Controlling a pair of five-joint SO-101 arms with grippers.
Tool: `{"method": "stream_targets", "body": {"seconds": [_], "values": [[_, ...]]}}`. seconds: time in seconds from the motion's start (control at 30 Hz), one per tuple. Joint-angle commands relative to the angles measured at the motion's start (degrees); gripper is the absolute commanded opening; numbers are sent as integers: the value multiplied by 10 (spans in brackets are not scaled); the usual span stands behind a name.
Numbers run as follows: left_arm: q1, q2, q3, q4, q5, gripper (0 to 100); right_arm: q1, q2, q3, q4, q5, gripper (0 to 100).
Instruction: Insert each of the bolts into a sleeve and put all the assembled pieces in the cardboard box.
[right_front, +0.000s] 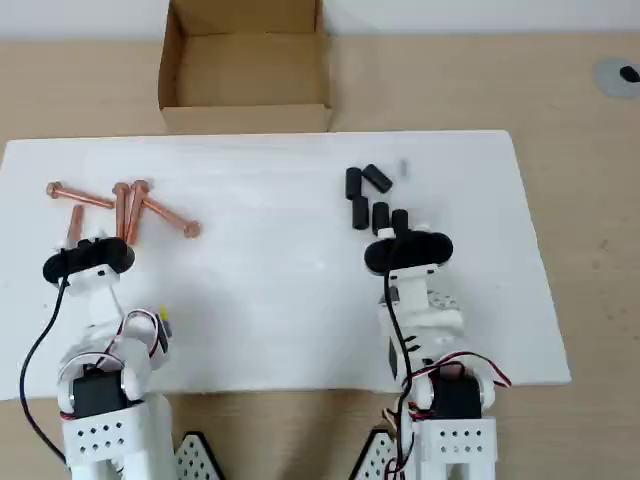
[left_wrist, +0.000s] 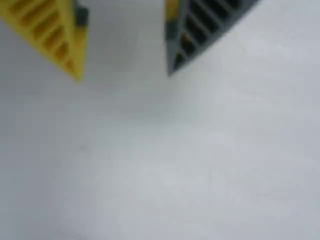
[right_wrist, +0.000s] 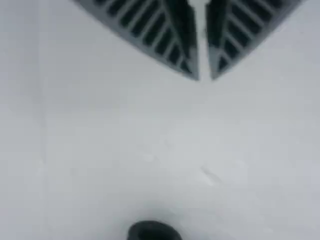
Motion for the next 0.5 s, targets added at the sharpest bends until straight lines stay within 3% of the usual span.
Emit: {"method": "stream_targets", "body": {"seconds": [0.0,0.1,0.3,0.47], "values": [[-4,-3,-2,-12,0,108,6,-70,0,1,4,11],[-8,-3,-2,-12,3,0,7,-70,-1,5,3,10],[-8,2,-38,-7,-4,4,10,-68,-46,73,-2,10],[-7,4,-111,17,-65,3,36,-67,-85,94,-13,10]]}}
